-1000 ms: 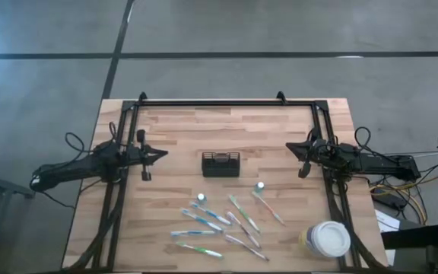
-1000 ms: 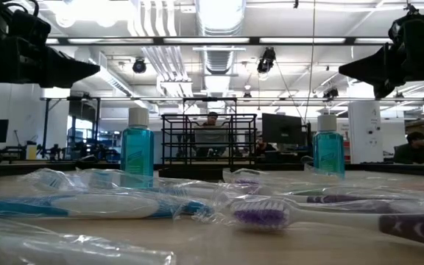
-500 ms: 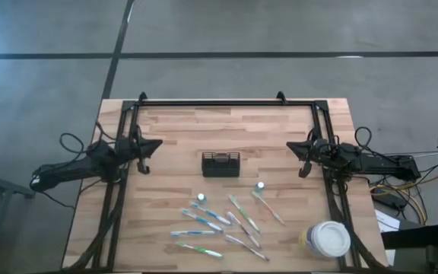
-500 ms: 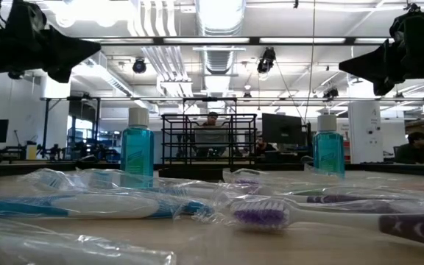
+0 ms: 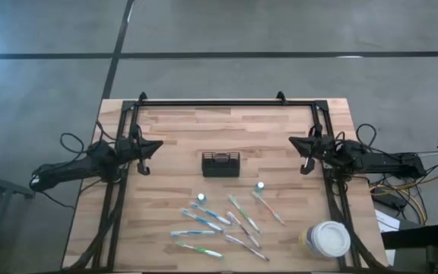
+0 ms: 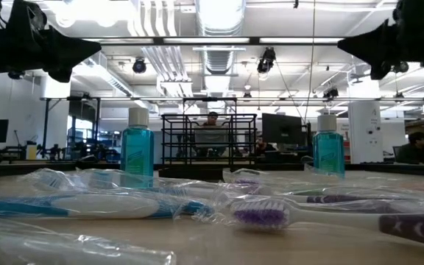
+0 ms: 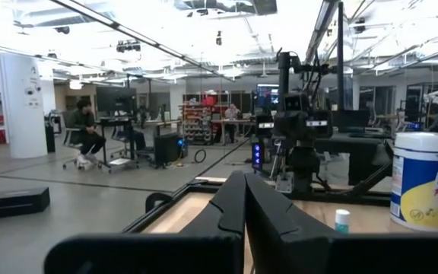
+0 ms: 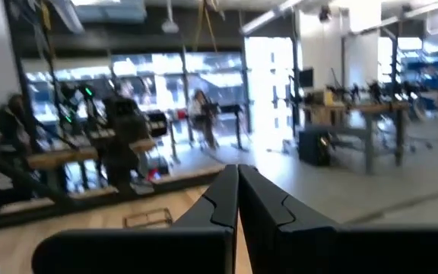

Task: Pick & Place toothbrushing station
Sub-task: Put the right blue mouthwash into the black mesh organizer

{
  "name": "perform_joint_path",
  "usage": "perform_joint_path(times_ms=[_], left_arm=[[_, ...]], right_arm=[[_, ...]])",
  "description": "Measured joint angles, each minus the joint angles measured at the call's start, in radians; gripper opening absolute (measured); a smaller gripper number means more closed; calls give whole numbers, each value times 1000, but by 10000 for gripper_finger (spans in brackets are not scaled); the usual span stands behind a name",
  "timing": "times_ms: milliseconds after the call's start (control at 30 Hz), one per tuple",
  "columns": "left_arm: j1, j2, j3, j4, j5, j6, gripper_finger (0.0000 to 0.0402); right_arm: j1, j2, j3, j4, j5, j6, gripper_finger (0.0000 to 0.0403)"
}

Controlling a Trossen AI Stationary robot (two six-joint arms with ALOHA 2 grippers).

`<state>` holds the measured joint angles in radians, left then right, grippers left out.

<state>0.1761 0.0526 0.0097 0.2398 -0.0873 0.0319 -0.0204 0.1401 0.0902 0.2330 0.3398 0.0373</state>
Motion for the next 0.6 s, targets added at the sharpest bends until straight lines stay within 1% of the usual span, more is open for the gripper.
perform_joint_path(times_ms=[100, 167, 233, 433, 500, 600], left_arm=[[0, 6, 0, -13, 3, 0, 7], [0, 11, 0, -28, 3, 0, 11], [0, 15, 0, -44, 3, 0, 12], [0, 27, 0, -88, 4, 1, 7], [0, 29, 0, -92, 6, 1, 7], [0, 29, 0, -91, 6, -1, 8]], right_arm=[[0, 140, 134, -118, 1, 43, 19], [1, 250, 256, -254, 1, 95, 35], [1, 365, 402, -448, 1, 177, 55], [1, 777, 853, -1157, -8, 473, 124], [3, 914, 981, -1340, -34, 537, 142], [9, 1097, 1137, -1512, -94, 563, 164]])
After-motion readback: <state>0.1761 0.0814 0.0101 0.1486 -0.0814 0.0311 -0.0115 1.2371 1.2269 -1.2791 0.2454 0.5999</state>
